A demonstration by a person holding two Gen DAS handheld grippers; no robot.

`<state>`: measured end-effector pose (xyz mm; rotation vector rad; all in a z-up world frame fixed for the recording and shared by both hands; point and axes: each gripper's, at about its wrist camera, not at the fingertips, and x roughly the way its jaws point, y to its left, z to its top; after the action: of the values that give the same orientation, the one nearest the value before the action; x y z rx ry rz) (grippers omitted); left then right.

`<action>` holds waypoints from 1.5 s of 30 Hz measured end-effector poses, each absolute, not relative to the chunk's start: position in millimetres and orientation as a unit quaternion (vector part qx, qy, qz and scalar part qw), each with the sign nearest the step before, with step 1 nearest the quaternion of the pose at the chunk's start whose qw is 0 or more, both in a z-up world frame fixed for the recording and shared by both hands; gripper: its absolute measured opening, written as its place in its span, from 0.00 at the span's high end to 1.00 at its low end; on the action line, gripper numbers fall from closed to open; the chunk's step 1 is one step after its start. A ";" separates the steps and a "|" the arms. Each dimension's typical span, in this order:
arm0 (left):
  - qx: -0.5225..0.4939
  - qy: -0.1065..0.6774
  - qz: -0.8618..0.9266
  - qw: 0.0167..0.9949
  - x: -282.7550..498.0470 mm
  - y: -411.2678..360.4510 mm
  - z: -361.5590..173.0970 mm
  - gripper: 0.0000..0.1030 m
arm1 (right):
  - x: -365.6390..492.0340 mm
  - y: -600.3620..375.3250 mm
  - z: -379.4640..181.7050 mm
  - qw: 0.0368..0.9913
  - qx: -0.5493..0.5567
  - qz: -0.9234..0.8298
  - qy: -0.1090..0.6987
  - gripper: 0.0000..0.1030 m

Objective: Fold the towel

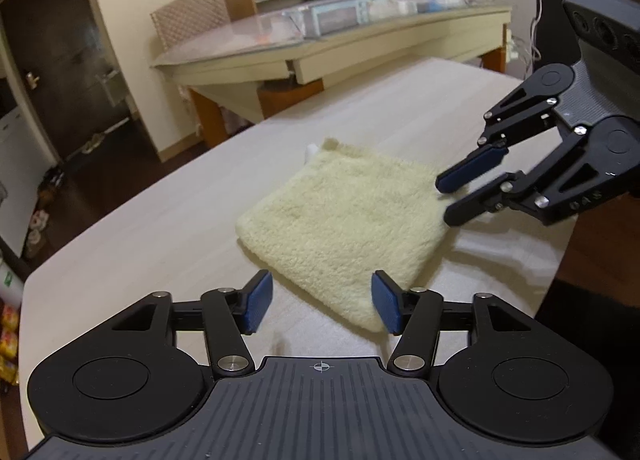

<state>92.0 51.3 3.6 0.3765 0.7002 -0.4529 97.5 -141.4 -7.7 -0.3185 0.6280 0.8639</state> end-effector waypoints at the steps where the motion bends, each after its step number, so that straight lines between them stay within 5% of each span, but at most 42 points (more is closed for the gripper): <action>1: 0.186 0.339 -0.220 0.895 89.3 48.4 0.8 0.38 | 97.8 -142.6 -9.2 0.849 -0.155 0.406 0.300 0.73; 21: 0.185 0.347 -0.181 0.901 97.1 53.4 -14.3 0.34 | 96.8 -139.5 -19.2 0.856 -0.148 0.382 0.316 0.73; 29: 0.156 0.354 -0.178 0.905 93.8 65.6 -11.9 0.36 | 86.0 -126.3 -20.6 0.860 -0.150 0.365 0.322 0.61; 36: 0.106 0.328 -0.159 0.925 80.9 78.3 6.2 0.31 | 78.5 -144.1 2.3 0.883 -0.124 0.346 0.292 0.73; 45: 0.125 0.343 -0.154 0.918 100.1 59.2 -10.9 0.31 | 88.4 -135.7 -14.3 0.872 -0.154 0.347 0.308 0.75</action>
<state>100.1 59.2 -10.9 0.2563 0.7047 -0.3161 88.4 -135.7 -14.3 -0.3214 0.6434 0.7254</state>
